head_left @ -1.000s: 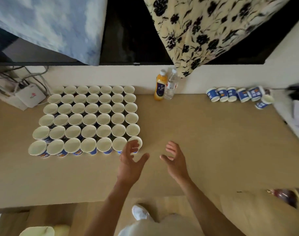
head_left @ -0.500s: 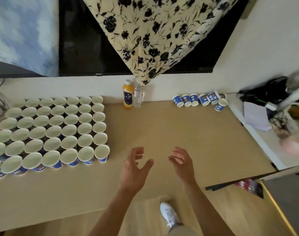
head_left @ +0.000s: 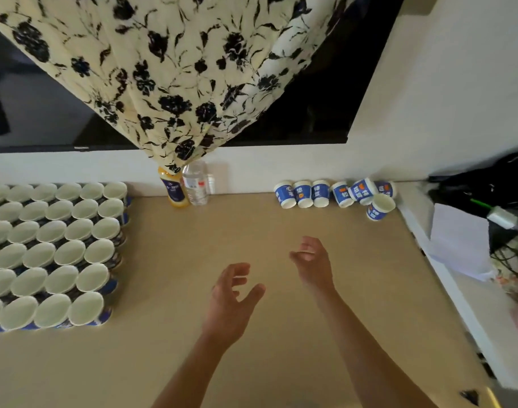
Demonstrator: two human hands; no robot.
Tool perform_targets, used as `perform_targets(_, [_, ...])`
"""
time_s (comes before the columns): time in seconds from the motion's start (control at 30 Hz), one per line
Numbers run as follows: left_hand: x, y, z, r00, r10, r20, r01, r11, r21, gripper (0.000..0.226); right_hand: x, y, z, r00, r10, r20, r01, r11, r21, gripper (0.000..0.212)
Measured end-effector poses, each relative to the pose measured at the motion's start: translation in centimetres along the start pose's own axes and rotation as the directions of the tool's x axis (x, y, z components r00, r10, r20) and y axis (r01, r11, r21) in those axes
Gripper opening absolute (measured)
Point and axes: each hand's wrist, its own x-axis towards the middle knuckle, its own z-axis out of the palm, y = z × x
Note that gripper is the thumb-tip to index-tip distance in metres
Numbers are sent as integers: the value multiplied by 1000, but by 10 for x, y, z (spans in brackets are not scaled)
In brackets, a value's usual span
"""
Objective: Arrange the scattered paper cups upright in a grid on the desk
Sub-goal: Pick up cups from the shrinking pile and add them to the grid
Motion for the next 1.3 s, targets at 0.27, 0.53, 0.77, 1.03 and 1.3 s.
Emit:
perform_targets(0.27, [32, 24, 61, 988, -118, -102, 119, 993, 1, 36, 166, -16, 21, 971, -72, 230, 174, 869, -464, 75])
perform_targets(0.53, [50, 31, 71, 974, -167, -150, 176, 983, 49, 40, 243, -10, 58, 923, -115, 368, 356, 623, -697, 73])
perform_targets(0.77, [48, 29, 70, 958, -203, -203, 219, 974, 59, 41, 267, -6, 76, 888, -133, 441, 453, 431, -781, 74])
perform_targets(1.03, [55, 31, 79, 956, -232, -180, 248, 966, 73, 39, 257, 0, 85, 898, -169, 406, 437, 453, -777, 64])
perform_targets(1.3, [55, 30, 82, 952, -252, -176, 268, 960, 75, 38, 270, -9, 102, 942, -169, 291, 336, 522, -784, 85])
